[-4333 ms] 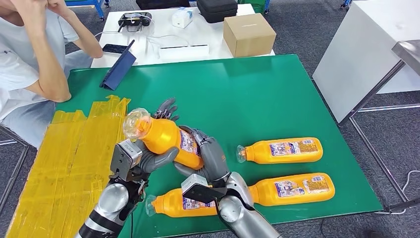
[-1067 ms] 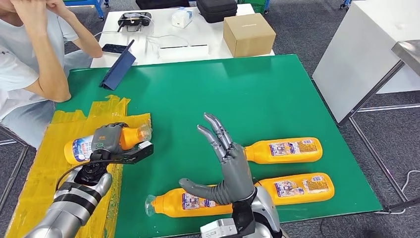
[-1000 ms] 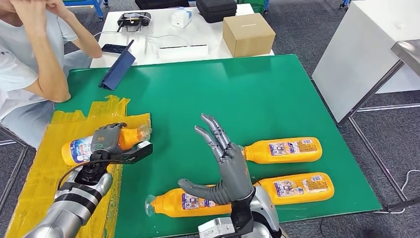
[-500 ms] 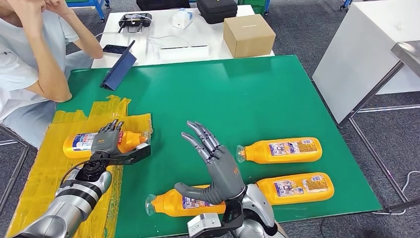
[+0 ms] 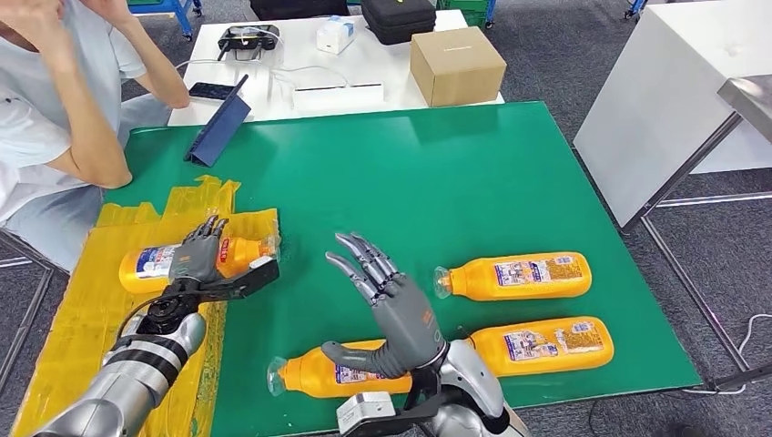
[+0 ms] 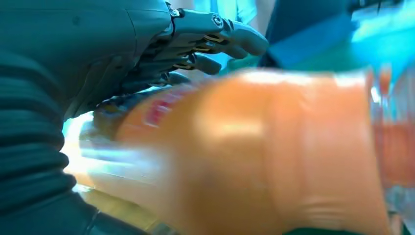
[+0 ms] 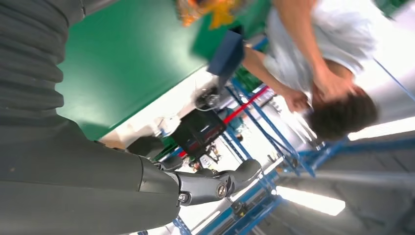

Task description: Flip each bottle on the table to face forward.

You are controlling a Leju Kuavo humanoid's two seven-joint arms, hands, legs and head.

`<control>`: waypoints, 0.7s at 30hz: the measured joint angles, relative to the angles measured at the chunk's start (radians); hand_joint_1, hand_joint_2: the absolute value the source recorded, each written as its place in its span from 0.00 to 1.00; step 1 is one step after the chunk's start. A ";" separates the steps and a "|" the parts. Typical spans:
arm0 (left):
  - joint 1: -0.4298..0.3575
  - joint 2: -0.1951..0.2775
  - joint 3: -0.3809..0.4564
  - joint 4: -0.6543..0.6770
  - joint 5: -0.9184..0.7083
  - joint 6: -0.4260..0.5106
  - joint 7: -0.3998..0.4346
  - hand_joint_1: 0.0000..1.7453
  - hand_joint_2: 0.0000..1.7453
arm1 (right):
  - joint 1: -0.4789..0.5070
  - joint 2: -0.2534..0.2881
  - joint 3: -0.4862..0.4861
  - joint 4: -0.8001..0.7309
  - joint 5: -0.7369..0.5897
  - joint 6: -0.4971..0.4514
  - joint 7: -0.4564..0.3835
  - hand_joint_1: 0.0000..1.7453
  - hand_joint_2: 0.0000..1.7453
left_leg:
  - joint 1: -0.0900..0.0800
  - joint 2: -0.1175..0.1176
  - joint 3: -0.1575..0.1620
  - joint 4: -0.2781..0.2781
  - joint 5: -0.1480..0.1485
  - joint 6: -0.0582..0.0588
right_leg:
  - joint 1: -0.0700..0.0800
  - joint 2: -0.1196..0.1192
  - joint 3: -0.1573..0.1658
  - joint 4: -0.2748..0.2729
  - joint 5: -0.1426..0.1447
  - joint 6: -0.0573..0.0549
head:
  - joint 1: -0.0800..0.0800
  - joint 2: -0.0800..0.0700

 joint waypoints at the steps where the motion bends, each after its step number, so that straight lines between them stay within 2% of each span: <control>1: 0.022 -0.005 0.009 -0.043 0.037 0.032 -0.026 0.00 1.00 | 0.000 -0.004 0.002 0.004 0.024 0.007 0.010 0.00 1.00 | 0.000 0.000 0.000 0.000 0.000 0.000 | 0.000 0.000 0.000 0.000 0.000 0.000 | 0.000 0.000; 4: 0.098 -0.026 0.034 -0.205 0.156 0.095 -0.107 0.00 1.00 | 0.001 -0.020 0.015 0.016 0.090 0.029 0.035 0.00 1.00 | 0.000 0.000 -0.002 0.000 0.000 0.000 | -0.001 0.000 -0.002 0.000 0.000 0.000 | 0.000 0.000; 11: 0.235 -0.054 0.068 -0.530 0.307 0.135 -0.246 0.00 1.00 | 0.000 -0.069 0.061 0.068 0.194 0.071 0.070 0.00 1.00 | -0.001 0.000 -0.004 0.000 -0.001 0.000 | -0.001 0.000 -0.004 0.000 0.000 0.000 | 0.000 0.000; 16: 0.282 -0.063 0.076 -0.640 0.319 0.143 -0.259 0.00 1.00 | -0.005 -0.092 0.081 0.104 0.209 0.076 0.076 0.00 1.00 | -0.001 0.000 -0.004 0.000 -0.001 0.000 | -0.001 0.000 -0.004 0.000 0.000 0.000 | 0.000 0.000; 21: 0.297 -0.068 0.080 -0.678 0.328 0.154 -0.272 0.00 1.00 | -0.012 -0.104 0.096 0.124 0.216 0.083 0.084 0.00 1.00 | -0.001 0.000 -0.004 0.000 -0.001 0.000 | -0.001 0.000 -0.004 0.000 0.000 0.000 | 0.000 0.000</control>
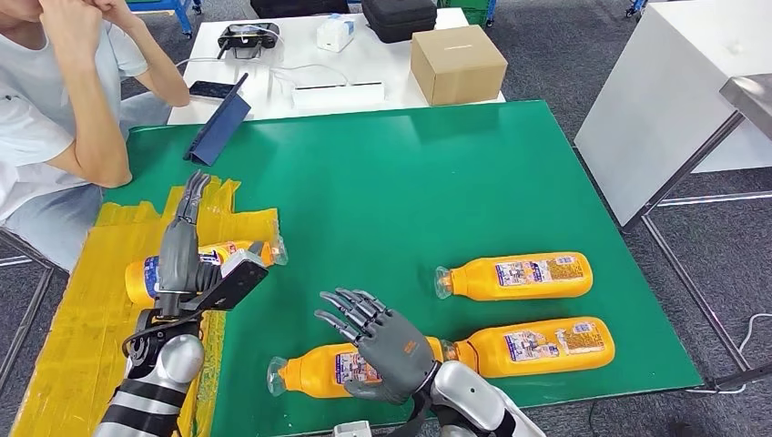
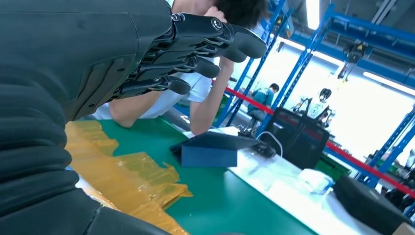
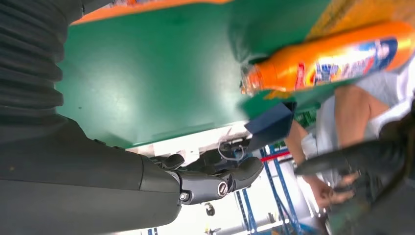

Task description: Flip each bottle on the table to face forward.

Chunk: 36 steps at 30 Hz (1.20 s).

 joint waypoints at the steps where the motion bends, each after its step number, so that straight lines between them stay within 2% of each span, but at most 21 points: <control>1: 0.002 -0.001 0.002 -0.004 0.002 0.004 -0.003 0.00 1.00 | -0.002 -0.002 0.005 0.006 0.002 0.003 0.003 0.00 1.00 | 0.000 0.000 0.000 0.000 0.000 0.000 | 0.000 0.000 0.000 0.000 0.000 0.000 | 0.000 0.000; 17: 0.039 -0.021 0.004 -0.061 0.053 0.055 -0.039 0.00 1.00 | -0.063 -0.039 0.090 0.190 0.055 0.075 0.153 0.00 1.00 | 0.000 0.000 0.000 0.000 0.000 0.000 | 0.000 0.000 0.000 0.000 0.000 0.000 | 0.000 0.000; 21: 0.059 -0.025 0.002 -0.082 0.053 0.062 -0.036 0.00 1.00 | -0.066 -0.057 0.099 0.199 0.103 0.071 0.202 0.00 1.00 | 0.000 0.000 0.000 0.000 0.000 0.000 | 0.000 0.000 0.000 0.000 0.000 0.000 | 0.000 0.000; 36: 0.112 -0.037 -0.007 -0.157 0.052 0.070 -0.031 0.00 1.00 | -0.031 -0.109 0.076 0.140 0.201 0.054 0.278 0.00 1.00 | 0.000 0.000 0.000 0.000 0.000 0.000 | -0.001 0.000 0.000 0.000 0.000 0.000 | 0.000 0.000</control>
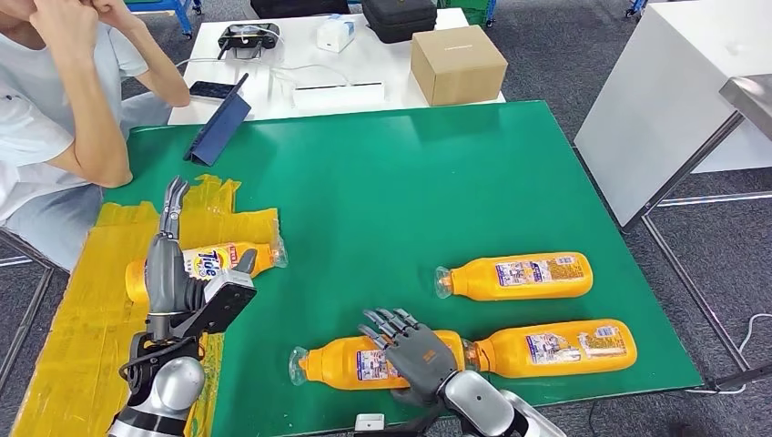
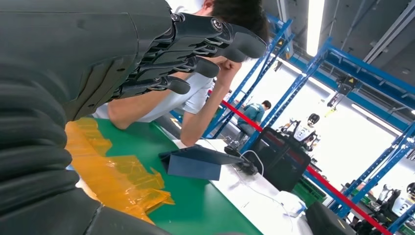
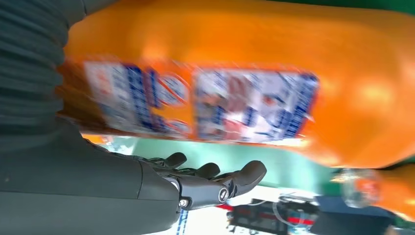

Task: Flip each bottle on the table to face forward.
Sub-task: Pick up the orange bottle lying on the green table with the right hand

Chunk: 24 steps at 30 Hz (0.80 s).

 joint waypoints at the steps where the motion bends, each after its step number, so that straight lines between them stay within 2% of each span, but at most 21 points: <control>1: 0.003 -0.001 0.000 -0.002 0.000 0.000 0.000 0.00 1.00 | 0.004 0.000 -0.007 -0.005 0.008 -0.001 0.005 0.00 1.00 | 0.000 0.000 0.000 0.000 0.000 0.000 | 0.000 0.000 0.000 0.000 0.000 0.000 | 0.000 0.000; 8: 0.014 -0.008 0.000 -0.010 0.000 -0.001 0.001 0.00 1.00 | 0.019 0.001 -0.034 -0.018 0.024 -0.003 0.017 0.01 1.00 | 0.000 0.000 0.000 0.000 0.000 0.000 | 0.000 0.000 0.000 0.000 0.000 0.000 | 0.000 0.000; 9: 0.015 -0.009 0.000 -0.010 0.000 -0.001 0.001 0.00 1.00 | 0.021 0.002 -0.037 -0.019 0.019 -0.003 0.018 0.11 1.00 | 0.000 0.000 0.000 0.000 0.000 0.000 | 0.000 0.000 0.000 0.000 0.000 0.000 | 0.000 0.000; 12: 0.016 -0.011 0.000 -0.010 0.001 0.000 0.001 0.00 1.00 | 0.029 0.006 -0.059 -0.019 -0.044 0.009 0.020 0.77 1.00 | 0.000 0.000 0.000 0.000 0.000 0.000 | 0.000 0.000 0.000 0.000 0.000 0.000 | 0.000 0.000; 13: 0.017 -0.011 0.000 -0.010 0.002 0.000 0.001 0.00 1.00 | 0.032 0.008 -0.069 -0.018 -0.077 0.016 0.020 0.91 1.00 | 0.000 0.000 0.000 0.000 0.000 0.000 | 0.000 0.000 0.000 0.000 0.000 0.000 | 0.000 0.000; 18: 0.007 -0.011 -0.010 -0.006 0.025 0.004 -0.004 0.00 1.00 | 0.025 0.023 -0.131 0.011 -0.222 0.056 0.009 0.98 1.00 | 0.000 0.000 0.000 0.000 0.000 0.000 | 0.000 0.000 0.000 0.000 0.000 0.000 | 0.000 0.000; 24: -0.018 -0.011 -0.034 0.012 0.047 0.010 -0.009 0.00 1.00 | -0.019 0.047 -0.196 0.087 -0.310 0.072 -0.008 0.99 1.00 | 0.000 0.000 0.003 0.000 0.000 0.000 | 0.000 0.000 0.002 0.000 0.000 0.001 | 0.000 0.000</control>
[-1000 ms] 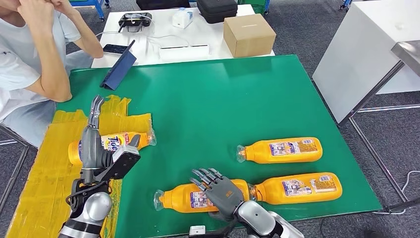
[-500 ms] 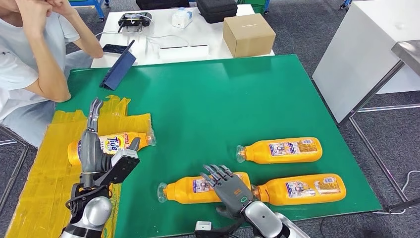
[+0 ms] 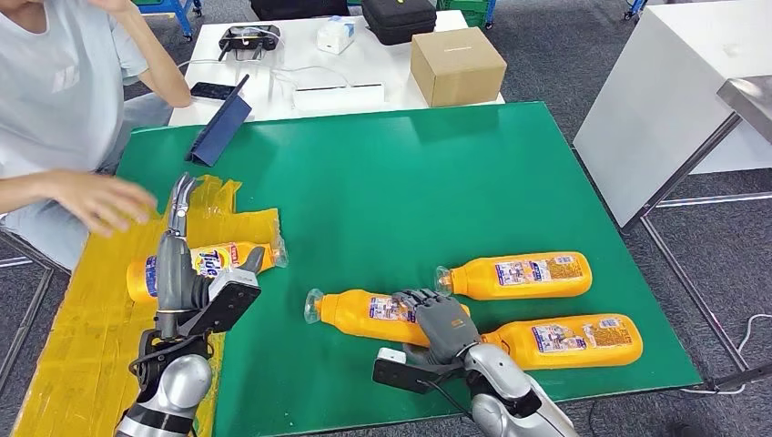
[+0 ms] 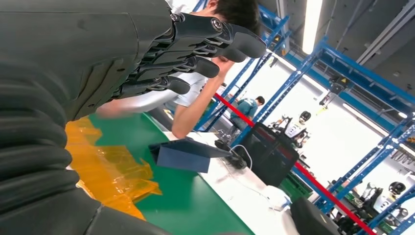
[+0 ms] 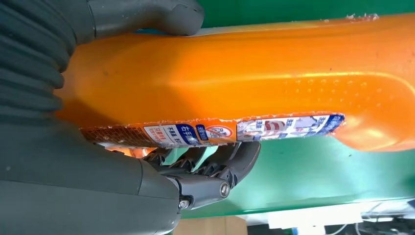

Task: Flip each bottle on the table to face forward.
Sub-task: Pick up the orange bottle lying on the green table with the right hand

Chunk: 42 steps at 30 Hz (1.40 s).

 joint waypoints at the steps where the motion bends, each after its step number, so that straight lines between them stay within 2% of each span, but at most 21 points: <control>1: -0.002 0.000 -0.002 0.002 0.002 0.000 0.000 0.00 1.00 | -0.005 0.003 -0.004 0.009 -0.001 0.001 0.001 0.99 1.00 | 0.000 0.000 0.000 0.000 0.000 0.000 | 0.000 0.000 0.000 0.000 0.000 0.000 | 0.000 0.000; 10: -0.022 0.002 -0.023 0.022 0.010 0.002 0.003 0.00 1.00 | -0.056 0.018 -0.014 0.089 0.034 0.012 0.043 0.97 1.00 | 0.000 0.000 0.004 0.000 0.000 0.001 | 0.000 0.000 0.001 0.000 0.001 0.001 | 0.000 0.000; 15: -0.032 0.003 -0.036 0.031 0.019 0.001 0.009 0.00 1.00 | -0.085 0.023 -0.010 0.137 0.051 0.017 0.050 1.00 1.00 | 0.000 0.002 0.006 0.000 0.000 0.001 | 0.000 0.000 0.004 0.000 0.003 -0.001 | 0.000 0.000; 28: -0.026 0.004 -0.045 0.030 0.020 -0.002 0.017 0.00 1.00 | -0.070 0.085 -0.067 0.154 0.033 -0.082 0.046 1.00 1.00 | 0.000 0.003 0.006 0.000 0.002 0.001 | 0.000 0.000 0.005 0.000 0.004 -0.001 | 0.000 0.000; 32: -0.017 0.004 -0.045 0.023 0.017 -0.002 0.018 0.00 1.00 | -0.035 0.112 -0.106 0.120 -0.006 -0.147 -0.002 1.00 1.00 | 0.000 0.002 0.004 0.000 0.002 0.001 | 0.000 0.000 0.003 0.000 0.004 -0.001 | 0.000 0.000; 36: -0.005 0.004 -0.045 0.008 0.034 -0.025 0.014 0.00 1.00 | 0.030 0.152 -0.150 0.035 -0.080 -0.223 -0.103 1.00 1.00 | 0.000 0.002 -0.001 0.000 0.003 0.001 | 0.000 0.000 -0.001 0.000 0.004 -0.001 | 0.000 0.000; 39: 0.001 0.004 -0.046 -0.002 0.077 -0.066 0.004 0.00 1.00 | 0.065 0.181 -0.181 -0.038 -0.134 -0.265 -0.161 1.00 1.00 | 0.000 0.002 -0.003 0.000 0.003 0.001 | 0.001 0.000 -0.003 0.000 0.004 -0.001 | 0.000 0.000; 42: 0.004 0.004 -0.047 -0.005 0.177 -0.157 -0.008 0.00 1.00 | 0.093 0.205 -0.212 -0.098 -0.205 -0.308 -0.234 1.00 1.00 | 0.000 0.002 -0.005 0.000 0.003 0.001 | 0.001 0.000 -0.005 0.000 0.004 -0.001 | 0.000 0.000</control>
